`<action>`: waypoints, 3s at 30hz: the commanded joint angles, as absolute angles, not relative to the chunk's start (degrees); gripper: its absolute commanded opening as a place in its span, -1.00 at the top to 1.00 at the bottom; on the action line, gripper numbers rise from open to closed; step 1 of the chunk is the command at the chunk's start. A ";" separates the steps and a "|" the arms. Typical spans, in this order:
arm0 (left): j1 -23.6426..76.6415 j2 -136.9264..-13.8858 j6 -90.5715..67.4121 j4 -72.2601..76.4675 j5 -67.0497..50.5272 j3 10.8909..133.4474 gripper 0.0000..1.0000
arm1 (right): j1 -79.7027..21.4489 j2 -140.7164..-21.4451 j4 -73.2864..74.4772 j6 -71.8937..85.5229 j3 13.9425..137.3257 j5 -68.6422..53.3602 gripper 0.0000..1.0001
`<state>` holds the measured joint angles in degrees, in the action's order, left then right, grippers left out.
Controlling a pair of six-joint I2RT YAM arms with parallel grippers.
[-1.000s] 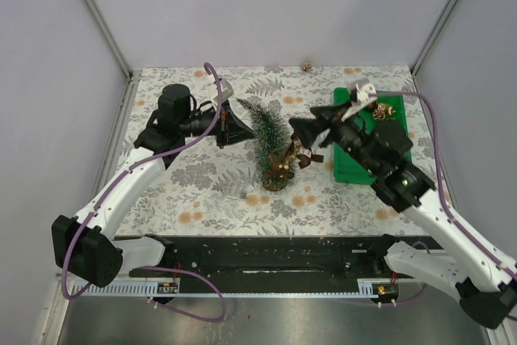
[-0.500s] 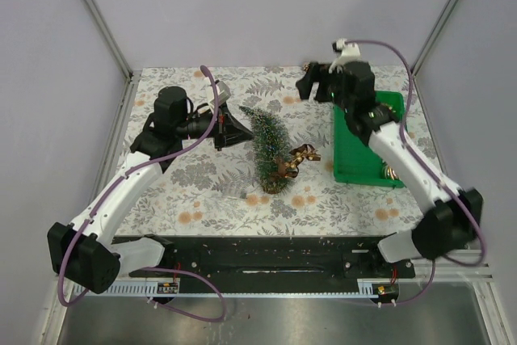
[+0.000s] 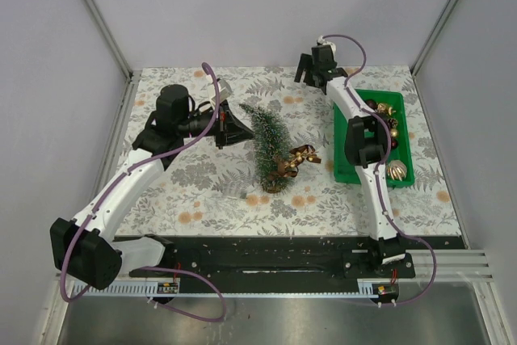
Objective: Decorate the small christmas tree
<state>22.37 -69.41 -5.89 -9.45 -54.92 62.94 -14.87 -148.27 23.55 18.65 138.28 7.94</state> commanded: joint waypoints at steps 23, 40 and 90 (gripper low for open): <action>21.01 -66.01 -8.09 -6.06 -55.90 61.35 1.00 | -5.19 -111.54 20.99 28.56 89.76 13.71 -0.52; 21.53 -64.86 -8.26 -4.40 -55.46 60.38 1.00 | -12.03 -98.26 17.58 41.83 58.53 -2.90 0.31; 23.03 -62.14 -9.84 -2.37 -55.37 57.31 1.00 | -0.44 -108.71 24.26 35.77 80.50 24.87 -0.05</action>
<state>22.87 -63.88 -9.17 -6.17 -54.96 58.13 -0.47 -107.63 25.15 37.36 76.66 21.93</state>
